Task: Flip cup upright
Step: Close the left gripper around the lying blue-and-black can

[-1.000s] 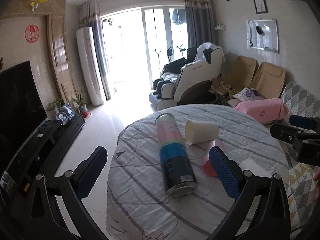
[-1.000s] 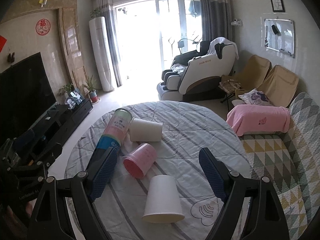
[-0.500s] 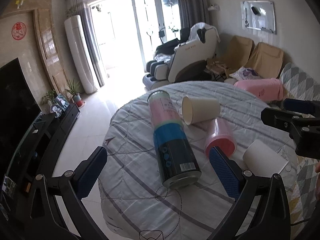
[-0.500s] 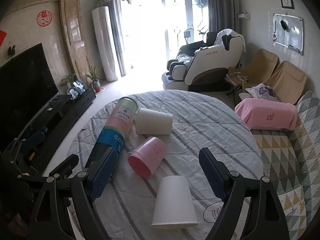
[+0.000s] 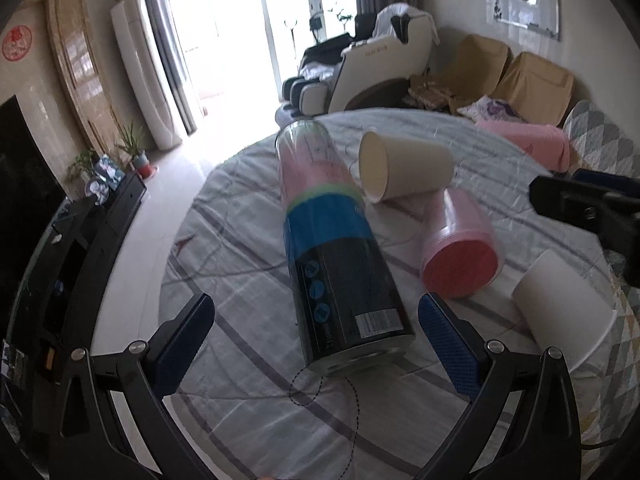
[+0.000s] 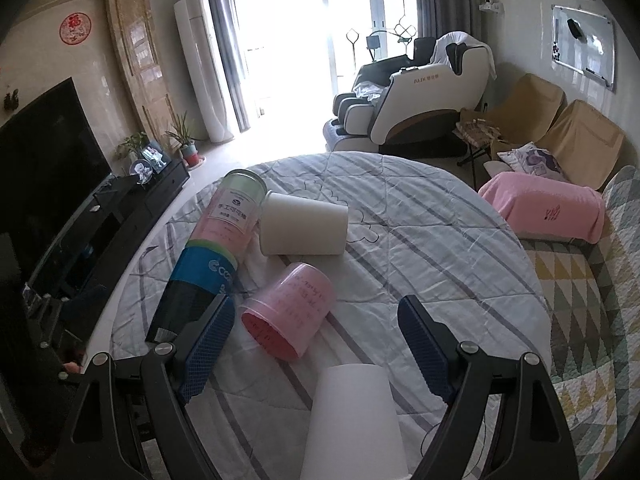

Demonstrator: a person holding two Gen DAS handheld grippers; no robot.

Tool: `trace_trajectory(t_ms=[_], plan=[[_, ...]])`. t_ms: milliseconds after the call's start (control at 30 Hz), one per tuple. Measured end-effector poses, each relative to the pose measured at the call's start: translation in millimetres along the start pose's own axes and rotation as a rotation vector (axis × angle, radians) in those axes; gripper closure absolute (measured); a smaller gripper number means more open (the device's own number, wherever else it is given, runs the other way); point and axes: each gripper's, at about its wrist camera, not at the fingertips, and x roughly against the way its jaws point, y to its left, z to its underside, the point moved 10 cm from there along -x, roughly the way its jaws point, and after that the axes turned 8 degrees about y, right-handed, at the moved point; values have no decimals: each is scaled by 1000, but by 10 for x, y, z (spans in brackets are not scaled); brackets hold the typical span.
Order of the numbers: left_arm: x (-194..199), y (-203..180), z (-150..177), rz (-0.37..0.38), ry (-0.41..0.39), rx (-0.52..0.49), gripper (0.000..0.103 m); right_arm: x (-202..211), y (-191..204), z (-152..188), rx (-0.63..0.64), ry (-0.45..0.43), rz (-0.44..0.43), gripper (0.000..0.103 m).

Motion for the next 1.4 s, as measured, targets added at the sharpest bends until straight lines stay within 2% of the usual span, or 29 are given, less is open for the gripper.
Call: trace_trajectory(t_ms=[367,600,700,967,1200,1400], plan=[[-186,-59,4,33,28,-8,1,-119,4,8,0,24,-23,19],[-252,-97,51,169,77,3,24,-151,-19,35,-11,34,-29,19],[-250,-131,73,194,86,-2,32,-147,-24,40,-13,34,-31,19],[-156,-136,176,187,83,-71,32,-131,-20,68,-14,39,-28,19],[10,-140,418,179,101,-139,32,-88,43,123,-10,42,-25,19],[68,-104,484,180,115,-111,32,-58,125,178,1,48,-28,19]])
